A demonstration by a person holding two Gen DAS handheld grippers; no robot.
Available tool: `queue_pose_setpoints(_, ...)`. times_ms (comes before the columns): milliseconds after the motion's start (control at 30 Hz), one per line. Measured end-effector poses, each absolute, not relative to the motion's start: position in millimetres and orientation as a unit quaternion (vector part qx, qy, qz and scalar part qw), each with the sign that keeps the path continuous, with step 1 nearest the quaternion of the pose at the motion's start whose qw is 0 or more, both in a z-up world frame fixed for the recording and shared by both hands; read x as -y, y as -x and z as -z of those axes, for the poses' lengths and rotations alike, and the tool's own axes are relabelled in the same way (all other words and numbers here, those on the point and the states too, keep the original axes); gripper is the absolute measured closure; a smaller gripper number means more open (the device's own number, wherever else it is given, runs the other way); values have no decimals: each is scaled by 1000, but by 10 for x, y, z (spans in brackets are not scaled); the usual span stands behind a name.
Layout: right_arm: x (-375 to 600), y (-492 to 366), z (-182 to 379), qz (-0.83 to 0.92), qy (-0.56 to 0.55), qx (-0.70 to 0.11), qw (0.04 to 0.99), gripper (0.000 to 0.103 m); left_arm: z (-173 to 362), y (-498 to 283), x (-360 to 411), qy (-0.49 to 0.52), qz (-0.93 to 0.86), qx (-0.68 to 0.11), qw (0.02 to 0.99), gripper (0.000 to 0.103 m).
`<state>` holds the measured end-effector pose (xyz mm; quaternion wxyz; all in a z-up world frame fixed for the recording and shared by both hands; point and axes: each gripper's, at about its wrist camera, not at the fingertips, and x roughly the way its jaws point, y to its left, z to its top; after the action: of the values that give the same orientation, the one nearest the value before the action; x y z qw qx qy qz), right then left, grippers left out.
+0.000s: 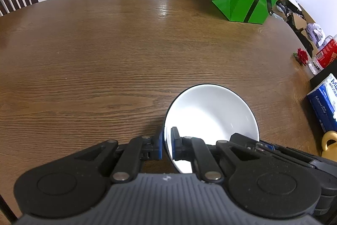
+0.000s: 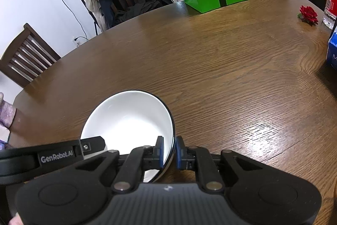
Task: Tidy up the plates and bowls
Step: 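Lift the white bowl with both grippers and carry it toward the blue bowl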
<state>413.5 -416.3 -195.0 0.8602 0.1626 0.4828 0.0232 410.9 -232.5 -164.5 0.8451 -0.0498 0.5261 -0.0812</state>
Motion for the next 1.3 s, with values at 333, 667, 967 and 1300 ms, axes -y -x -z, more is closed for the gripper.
queue_pose_setpoints(333, 4121, -4066, 1863, -29, -159, -477, 864, 92, 1550, -3998, 2229, 54, 78, -518, 850, 95)
queue_pose_setpoints(667, 3927, -3941, 1700, -36, -147, -468, 870, 91, 1400, -3836, 2029, 58, 72, -506, 857, 95)
queue_pose_setpoints(967, 3657, -3859, 1540, -50, -135, -465, 874, 91, 1251, -3662, 1748, 68, 59, -496, 863, 95)
queue_pose_setpoints(1300, 3362, -3748, 1391, -66, -126, -460, 876, 91, 1108, -3448, 1466, 73, 46, -491, 867, 95)
